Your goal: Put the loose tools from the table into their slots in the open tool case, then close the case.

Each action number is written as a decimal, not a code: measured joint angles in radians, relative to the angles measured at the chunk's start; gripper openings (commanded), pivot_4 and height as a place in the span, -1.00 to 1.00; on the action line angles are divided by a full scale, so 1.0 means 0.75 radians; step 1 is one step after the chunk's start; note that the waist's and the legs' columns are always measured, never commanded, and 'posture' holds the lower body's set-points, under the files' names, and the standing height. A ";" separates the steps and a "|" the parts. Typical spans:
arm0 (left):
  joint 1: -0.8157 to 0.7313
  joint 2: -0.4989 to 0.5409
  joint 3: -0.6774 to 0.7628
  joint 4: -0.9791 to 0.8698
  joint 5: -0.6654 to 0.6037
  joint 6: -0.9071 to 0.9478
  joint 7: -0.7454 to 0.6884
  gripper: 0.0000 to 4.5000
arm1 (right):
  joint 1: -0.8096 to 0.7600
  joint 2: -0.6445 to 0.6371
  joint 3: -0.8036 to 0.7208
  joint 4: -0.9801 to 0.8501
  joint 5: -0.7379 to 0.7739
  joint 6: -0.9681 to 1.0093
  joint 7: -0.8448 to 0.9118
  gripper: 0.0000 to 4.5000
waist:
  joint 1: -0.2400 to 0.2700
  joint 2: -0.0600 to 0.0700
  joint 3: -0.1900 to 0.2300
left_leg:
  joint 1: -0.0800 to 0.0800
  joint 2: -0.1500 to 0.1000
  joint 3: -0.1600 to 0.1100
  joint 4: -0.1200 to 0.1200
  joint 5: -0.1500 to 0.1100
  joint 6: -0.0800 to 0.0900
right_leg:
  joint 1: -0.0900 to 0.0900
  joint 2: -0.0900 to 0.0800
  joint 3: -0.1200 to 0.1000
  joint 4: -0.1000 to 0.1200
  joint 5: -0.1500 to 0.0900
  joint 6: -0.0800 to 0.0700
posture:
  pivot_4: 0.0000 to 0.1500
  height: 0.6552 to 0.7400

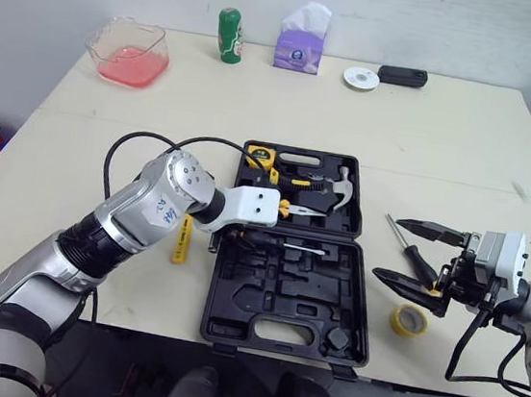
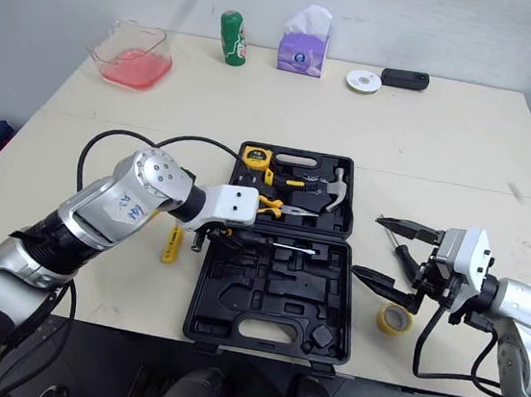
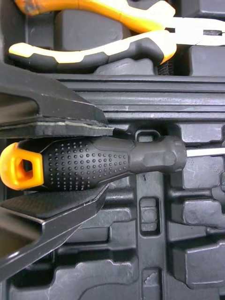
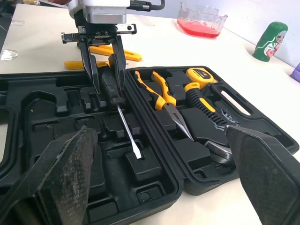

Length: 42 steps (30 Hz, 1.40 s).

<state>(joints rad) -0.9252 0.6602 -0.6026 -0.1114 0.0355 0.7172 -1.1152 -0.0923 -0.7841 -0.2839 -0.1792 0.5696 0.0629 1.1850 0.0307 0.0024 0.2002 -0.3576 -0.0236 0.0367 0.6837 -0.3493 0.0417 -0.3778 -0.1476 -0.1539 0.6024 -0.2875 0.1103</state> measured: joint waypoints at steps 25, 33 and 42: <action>0.122 -0.069 0.388 0.067 -0.211 -0.425 -0.071 0.95 | 0.000 0.003 0.002 -0.014 -0.025 -0.021 -0.033 1.00 | 0.014 0.000 0.000 | 0.000 0.000 -0.001 0.001 0.000 0.000 | 0.001 0.000 -0.002 0.000 0.000 0.000 | 1.00 1.00; 0.313 -0.134 0.642 0.064 -0.446 -0.639 -0.086 -0.39 | 0.068 0.004 -0.003 -0.014 -0.027 -0.037 -0.052 1.00 | 0.017 0.000 0.000 | 0.001 0.000 -0.001 0.001 0.000 0.000 | 0.002 -0.001 -0.003 0.000 0.000 0.000 | 1.00 1.00; 0.383 -0.253 0.534 0.129 -0.346 -0.589 0.086 -0.99 | 0.087 0.004 -0.015 0.035 -0.027 -0.085 -0.039 1.00 | 0.025 0.000 0.000 | 0.001 -0.001 0.000 0.001 -0.001 0.001 | 0.002 0.000 -0.004 -0.001 0.000 0.000 | 1.00 1.00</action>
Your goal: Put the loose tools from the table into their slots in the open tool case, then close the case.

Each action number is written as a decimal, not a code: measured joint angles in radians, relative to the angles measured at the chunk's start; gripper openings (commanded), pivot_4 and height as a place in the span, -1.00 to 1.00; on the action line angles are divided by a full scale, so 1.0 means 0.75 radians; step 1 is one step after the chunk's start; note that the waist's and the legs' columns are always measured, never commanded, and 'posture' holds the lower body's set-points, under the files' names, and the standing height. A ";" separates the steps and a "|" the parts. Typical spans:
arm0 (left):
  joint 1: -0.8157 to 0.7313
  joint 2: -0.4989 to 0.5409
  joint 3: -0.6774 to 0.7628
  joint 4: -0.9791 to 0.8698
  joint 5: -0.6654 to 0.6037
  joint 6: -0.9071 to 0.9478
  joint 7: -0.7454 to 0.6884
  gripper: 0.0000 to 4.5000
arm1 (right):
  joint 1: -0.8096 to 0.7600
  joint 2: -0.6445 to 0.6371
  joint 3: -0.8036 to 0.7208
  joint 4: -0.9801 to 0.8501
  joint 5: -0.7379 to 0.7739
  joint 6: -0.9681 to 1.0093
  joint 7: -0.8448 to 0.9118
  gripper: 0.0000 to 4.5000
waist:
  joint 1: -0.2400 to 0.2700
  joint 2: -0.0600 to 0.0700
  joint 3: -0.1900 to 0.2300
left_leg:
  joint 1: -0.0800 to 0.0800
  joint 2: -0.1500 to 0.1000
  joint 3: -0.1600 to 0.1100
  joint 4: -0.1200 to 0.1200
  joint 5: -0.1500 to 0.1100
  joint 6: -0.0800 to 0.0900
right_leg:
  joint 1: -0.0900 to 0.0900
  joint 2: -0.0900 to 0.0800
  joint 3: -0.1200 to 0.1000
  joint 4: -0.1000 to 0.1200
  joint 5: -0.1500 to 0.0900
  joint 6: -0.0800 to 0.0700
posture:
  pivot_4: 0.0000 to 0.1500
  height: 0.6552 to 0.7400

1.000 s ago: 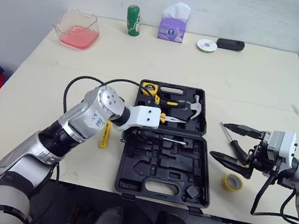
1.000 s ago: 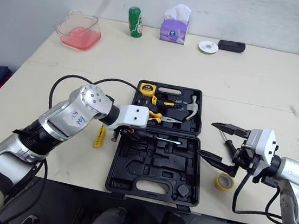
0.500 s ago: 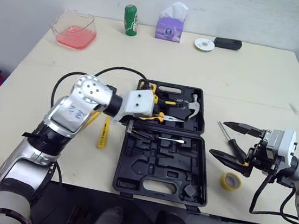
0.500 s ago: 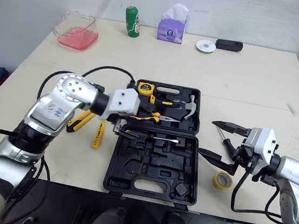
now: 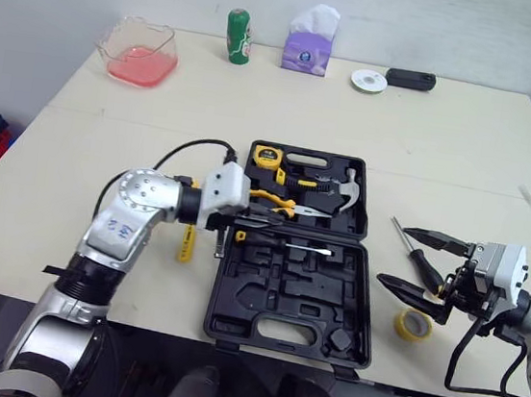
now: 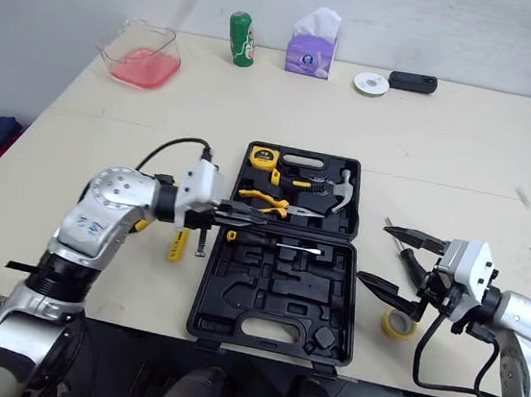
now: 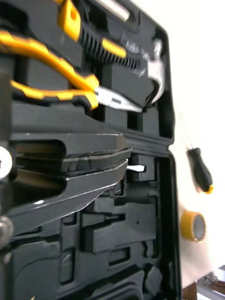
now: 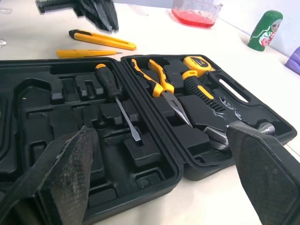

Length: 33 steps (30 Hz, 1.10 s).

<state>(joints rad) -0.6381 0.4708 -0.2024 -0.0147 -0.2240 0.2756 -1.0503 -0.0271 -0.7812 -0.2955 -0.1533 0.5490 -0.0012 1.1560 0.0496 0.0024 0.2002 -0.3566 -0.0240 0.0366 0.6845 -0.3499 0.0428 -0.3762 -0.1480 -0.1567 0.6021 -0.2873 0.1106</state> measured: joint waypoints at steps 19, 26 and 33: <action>0.048 -0.082 -0.122 0.077 0.106 0.174 0.155 -0.99 | 0.031 0.000 -0.028 0.045 -0.018 -0.055 0.007 1.00 | -0.001 0.000 0.000 | 0.002 0.000 0.001 0.000 0.000 0.000 | 0.001 0.000 0.000 0.001 0.000 0.000 | 1.00 1.00; 0.046 -0.104 -0.122 0.075 0.119 0.224 0.219 -0.99 | 0.052 0.008 -0.028 0.055 -0.026 -0.079 0.004 1.00 | -0.001 0.000 -0.001 | 0.005 0.000 0.001 0.000 0.000 0.000 | 0.003 0.000 0.002 0.001 0.000 0.000 | 1.00 1.00; 0.036 -0.070 -0.152 0.020 0.122 0.340 0.215 -0.99 | 0.048 0.011 -0.028 0.065 -0.026 -0.088 0.011 1.00 | -0.004 0.000 -0.002 | 0.006 0.001 0.001 0.000 0.000 0.000 | 0.004 0.000 0.003 0.001 0.000 0.000 | 1.00 1.00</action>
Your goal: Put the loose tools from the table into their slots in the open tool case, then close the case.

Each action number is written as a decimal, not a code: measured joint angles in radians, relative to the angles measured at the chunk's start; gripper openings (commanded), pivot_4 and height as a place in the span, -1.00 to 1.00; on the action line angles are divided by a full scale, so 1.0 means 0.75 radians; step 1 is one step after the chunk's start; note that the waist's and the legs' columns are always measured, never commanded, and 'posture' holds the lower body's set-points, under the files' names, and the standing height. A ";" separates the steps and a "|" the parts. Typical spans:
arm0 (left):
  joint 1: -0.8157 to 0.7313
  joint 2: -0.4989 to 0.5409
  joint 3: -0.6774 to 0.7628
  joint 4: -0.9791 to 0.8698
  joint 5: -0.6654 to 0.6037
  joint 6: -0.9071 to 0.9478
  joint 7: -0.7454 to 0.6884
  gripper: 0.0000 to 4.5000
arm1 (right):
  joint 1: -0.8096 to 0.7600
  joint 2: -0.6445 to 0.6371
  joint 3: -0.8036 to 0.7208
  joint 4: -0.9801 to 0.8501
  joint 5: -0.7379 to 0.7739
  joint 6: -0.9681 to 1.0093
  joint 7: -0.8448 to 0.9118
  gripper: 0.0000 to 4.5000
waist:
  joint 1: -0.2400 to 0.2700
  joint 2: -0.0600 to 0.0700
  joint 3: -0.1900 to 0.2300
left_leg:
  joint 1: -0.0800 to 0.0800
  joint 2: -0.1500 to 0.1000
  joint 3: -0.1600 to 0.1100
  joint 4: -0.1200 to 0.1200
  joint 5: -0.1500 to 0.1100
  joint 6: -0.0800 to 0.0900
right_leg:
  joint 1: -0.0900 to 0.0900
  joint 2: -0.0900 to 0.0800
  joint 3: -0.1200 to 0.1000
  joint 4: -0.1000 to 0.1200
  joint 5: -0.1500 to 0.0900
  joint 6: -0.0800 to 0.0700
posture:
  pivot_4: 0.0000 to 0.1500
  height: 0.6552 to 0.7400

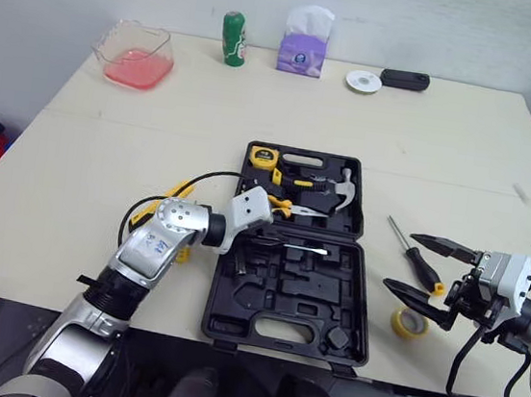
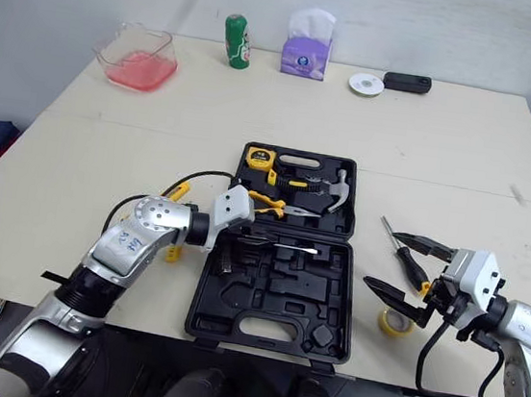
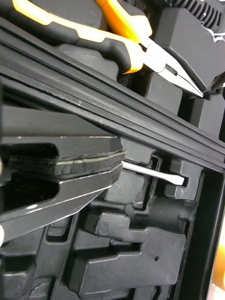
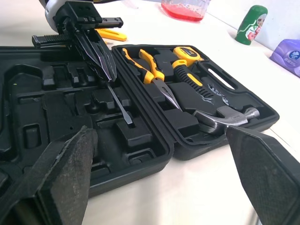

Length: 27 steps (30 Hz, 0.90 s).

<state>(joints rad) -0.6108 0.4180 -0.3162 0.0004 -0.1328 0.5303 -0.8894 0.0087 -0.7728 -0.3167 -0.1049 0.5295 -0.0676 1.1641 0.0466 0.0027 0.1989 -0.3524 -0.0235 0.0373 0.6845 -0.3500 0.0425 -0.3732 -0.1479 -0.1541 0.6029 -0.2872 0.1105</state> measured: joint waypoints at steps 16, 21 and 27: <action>0.006 -0.026 -0.050 0.020 0.023 0.029 0.085 -0.99 | 0.035 0.049 0.000 0.009 0.000 -0.024 -0.026 1.00 | 0.004 0.014 -0.020 | 0.025 0.006 0.000 -0.003 -0.009 -0.004 | 0.025 -0.002 0.005 -0.015 0.000 -0.001 | 1.00 1.00; 0.019 -0.017 -0.037 0.043 0.026 -0.123 0.077 -0.99 | 0.035 0.048 0.000 0.010 -0.001 -0.024 -0.025 1.00 | 0.004 0.014 -0.020 | 0.022 0.006 0.000 -0.003 -0.009 -0.004 | 0.022 -0.002 0.005 -0.016 0.000 -0.001 | 1.00 1.00; 0.054 0.055 0.119 -0.039 -0.087 -0.292 -0.029 -0.99 | 0.038 0.047 -0.062 0.043 0.015 -0.026 -0.028 1.00 | -0.002 0.015 -0.012 | 0.012 0.007 0.001 -0.003 -0.008 -0.004 | 0.014 -0.001 0.004 -0.012 0.000 -0.001 | 1.00 1.00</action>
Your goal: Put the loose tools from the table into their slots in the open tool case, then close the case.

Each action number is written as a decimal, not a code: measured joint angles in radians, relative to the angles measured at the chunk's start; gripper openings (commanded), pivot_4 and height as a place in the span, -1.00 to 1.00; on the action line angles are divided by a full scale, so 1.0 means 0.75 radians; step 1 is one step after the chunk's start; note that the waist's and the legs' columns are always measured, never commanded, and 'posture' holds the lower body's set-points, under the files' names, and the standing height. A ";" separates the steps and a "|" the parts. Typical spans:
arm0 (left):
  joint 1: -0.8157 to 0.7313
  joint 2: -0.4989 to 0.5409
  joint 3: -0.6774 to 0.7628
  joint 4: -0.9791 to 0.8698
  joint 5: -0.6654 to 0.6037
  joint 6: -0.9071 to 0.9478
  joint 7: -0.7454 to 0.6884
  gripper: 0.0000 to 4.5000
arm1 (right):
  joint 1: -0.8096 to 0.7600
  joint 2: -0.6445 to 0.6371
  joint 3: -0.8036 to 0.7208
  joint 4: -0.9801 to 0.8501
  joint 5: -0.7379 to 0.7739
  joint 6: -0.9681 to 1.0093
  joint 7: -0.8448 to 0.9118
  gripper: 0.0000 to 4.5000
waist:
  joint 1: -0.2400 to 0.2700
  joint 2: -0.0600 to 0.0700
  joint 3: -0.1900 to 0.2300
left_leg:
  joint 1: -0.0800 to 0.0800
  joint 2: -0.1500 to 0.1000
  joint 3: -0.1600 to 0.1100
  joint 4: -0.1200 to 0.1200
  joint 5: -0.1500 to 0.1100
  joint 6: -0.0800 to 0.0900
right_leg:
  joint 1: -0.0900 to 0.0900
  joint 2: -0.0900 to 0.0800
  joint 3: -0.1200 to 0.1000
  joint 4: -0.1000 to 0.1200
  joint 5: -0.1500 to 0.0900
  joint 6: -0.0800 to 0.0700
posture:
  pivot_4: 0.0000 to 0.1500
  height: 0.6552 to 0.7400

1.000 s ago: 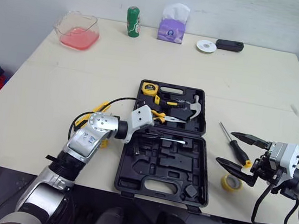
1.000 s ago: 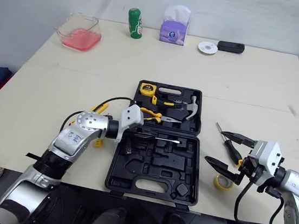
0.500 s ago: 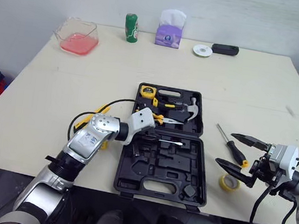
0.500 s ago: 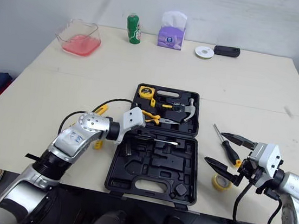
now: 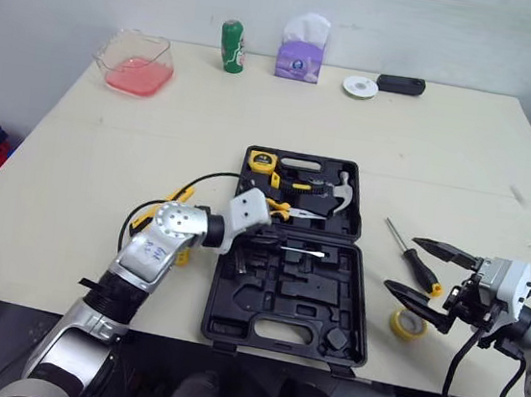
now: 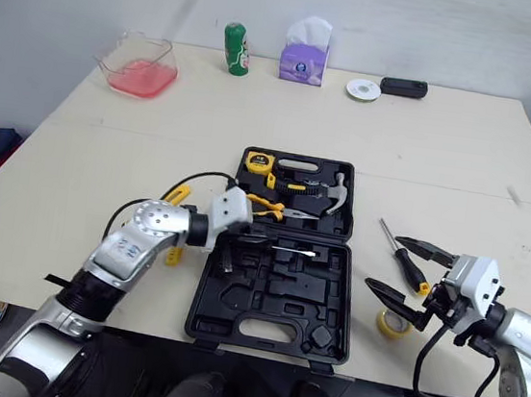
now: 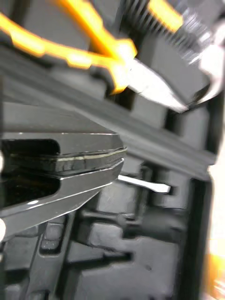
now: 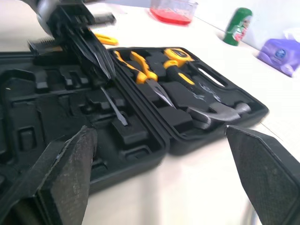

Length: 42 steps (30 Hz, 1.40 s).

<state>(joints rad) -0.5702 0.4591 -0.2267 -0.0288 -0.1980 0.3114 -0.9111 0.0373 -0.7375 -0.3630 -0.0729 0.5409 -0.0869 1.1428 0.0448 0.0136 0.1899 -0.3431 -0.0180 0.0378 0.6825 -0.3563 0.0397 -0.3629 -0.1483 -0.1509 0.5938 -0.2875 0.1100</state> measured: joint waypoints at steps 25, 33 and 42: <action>0.955 0.492 1.424 0.497 -0.224 -0.384 0.082 0.97 | 0.074 -0.058 -0.499 1.075 -0.177 -0.662 -0.280 1.00 | -0.028 0.007 0.007 | 0.004 0.005 0.002 -0.005 -0.012 -0.007 | 0.000 -0.002 -0.004 -0.008 -0.003 -0.005 | 1.00 1.00; 1.036 0.487 1.496 0.625 -0.221 -0.435 0.246 0.97 | 0.213 -0.092 -0.546 1.304 -0.180 -0.786 -0.369 1.00 | -0.034 0.007 0.008 | 0.007 0.006 0.003 -0.007 -0.015 -0.010 | 0.001 -0.003 -0.002 -0.006 -0.004 -0.006 | 1.00 1.00; 1.017 0.388 1.417 0.453 -0.266 -0.396 0.279 0.97 | 0.162 -0.032 -0.508 1.211 -0.143 -0.767 -0.357 1.00 | -0.062 0.008 0.008 | 0.009 0.008 0.006 -0.009 -0.016 -0.012 | -0.001 -0.002 0.001 -0.005 -0.004 -0.007 | 1.00 1.00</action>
<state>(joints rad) 0.1929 0.7500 0.8359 0.3108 -0.3978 0.0142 -0.7016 0.1590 -0.7618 -0.7439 0.8353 0.4334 -0.6622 0.8749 -0.0017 0.0193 0.1958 -0.3367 -0.0124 0.0424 0.6761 -0.3680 0.0307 -0.3634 -0.1501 -0.1499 0.5899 -0.2907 0.1048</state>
